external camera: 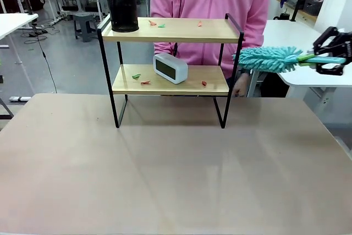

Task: Clean the shelf.
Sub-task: Pick up the Duster from the human.

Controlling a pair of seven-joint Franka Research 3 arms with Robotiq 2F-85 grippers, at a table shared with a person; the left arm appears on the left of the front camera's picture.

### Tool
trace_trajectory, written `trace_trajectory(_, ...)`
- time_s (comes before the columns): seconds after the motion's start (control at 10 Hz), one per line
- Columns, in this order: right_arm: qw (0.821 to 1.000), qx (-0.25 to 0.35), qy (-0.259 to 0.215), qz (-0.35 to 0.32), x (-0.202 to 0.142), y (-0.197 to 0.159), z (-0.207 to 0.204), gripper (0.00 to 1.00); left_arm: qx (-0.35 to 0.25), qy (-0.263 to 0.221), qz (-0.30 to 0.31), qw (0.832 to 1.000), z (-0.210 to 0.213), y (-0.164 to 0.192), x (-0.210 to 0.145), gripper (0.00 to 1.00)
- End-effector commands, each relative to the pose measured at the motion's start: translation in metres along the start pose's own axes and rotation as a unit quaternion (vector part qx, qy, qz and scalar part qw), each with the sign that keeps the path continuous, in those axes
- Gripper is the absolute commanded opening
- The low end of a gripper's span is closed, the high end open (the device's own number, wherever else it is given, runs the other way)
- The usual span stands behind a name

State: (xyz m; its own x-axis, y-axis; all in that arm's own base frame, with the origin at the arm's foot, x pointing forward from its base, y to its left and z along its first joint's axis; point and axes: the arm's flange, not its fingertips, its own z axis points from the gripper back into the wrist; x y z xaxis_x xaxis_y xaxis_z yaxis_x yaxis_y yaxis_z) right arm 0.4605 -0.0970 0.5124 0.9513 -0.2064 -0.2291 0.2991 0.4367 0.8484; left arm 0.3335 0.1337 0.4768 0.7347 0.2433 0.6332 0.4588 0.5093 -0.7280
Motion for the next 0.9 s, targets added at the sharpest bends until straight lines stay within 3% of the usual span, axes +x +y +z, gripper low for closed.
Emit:
trace_trajectory(0.0, 0.992, -0.074, 0.032, 0.092, -0.058, 0.015, 0.032, 0.0, -0.007, -0.007, -0.012, 1.0, -0.001, 0.0, 0.002, 1.0)
trace_trajectory(0.1, 0.985, -0.115, 0.051, 0.12, -0.092, 0.017, 0.046, 0.0, -0.007, -0.007, -0.012, 1.0, -0.001, 0.0, 0.002, 1.0)
trace_trajectory(0.4, 0.954, -0.199, 0.0, 0.224, -0.181, -0.004, 0.076, 0.0, -0.007, -0.007, -0.012, 1.0, -0.001, 0.0, 0.002, 1.0)
trace_trajectory(0.6, 0.94, -0.204, -0.047, 0.269, -0.205, -0.024, 0.068, 0.0, -0.007, -0.007, -0.012, 1.0, -0.001, 0.0, 0.002, 1.0)
trace_trajectory(0.8, 0.93, -0.198, -0.079, 0.301, -0.201, -0.036, 0.055, 0.0, -0.007, -0.007, -0.012, 1.0, -0.001, 0.0, 0.002, 1.0)
